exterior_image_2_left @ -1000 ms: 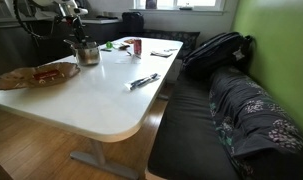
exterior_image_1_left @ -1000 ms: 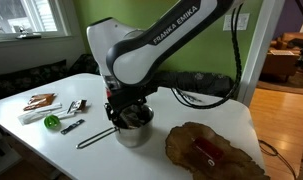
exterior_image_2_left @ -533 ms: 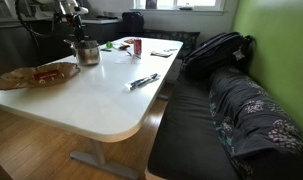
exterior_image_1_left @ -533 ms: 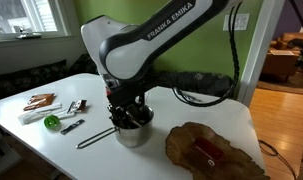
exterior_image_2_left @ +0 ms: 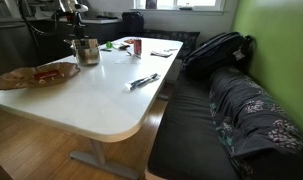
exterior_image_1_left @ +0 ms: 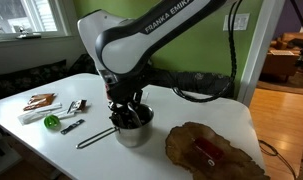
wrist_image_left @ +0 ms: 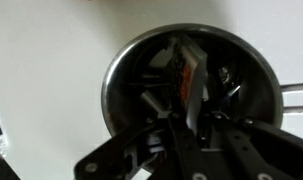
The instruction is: Pick up the calculator from the silver pot and put it on the bottom right side of the table
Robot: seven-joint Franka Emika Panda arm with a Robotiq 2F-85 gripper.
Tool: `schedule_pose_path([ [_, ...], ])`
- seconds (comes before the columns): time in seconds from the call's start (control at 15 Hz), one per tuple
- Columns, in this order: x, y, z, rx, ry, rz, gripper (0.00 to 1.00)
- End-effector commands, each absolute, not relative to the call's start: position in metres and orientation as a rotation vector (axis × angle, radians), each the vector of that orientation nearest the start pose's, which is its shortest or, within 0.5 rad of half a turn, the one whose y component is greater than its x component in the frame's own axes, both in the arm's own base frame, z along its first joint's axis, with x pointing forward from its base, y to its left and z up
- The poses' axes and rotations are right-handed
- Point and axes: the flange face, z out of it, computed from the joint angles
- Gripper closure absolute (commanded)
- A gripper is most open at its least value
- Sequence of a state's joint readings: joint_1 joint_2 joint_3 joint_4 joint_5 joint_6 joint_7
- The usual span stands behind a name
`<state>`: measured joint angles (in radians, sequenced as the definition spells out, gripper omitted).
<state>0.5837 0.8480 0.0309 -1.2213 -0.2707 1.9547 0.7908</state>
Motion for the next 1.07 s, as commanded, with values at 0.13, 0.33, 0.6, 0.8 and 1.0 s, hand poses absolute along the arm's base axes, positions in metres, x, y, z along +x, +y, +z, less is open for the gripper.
schedule_pose_path([
  [0.13, 0.608, 0.441, 0.311, -3.396, -0.057, -0.346, 0.96],
  [0.33, 0.596, 0.459, 0.345, -3.378, -0.138, -0.607, 0.96],
  [0.6, 0.588, 0.462, 0.384, -3.363, -0.031, -0.970, 0.96],
  [0.8, 0.591, 0.425, 0.393, -3.386, 0.217, -1.131, 0.96],
  [1.0, 0.590, 0.377, 0.396, -3.403, 0.472, -1.255, 0.96],
])
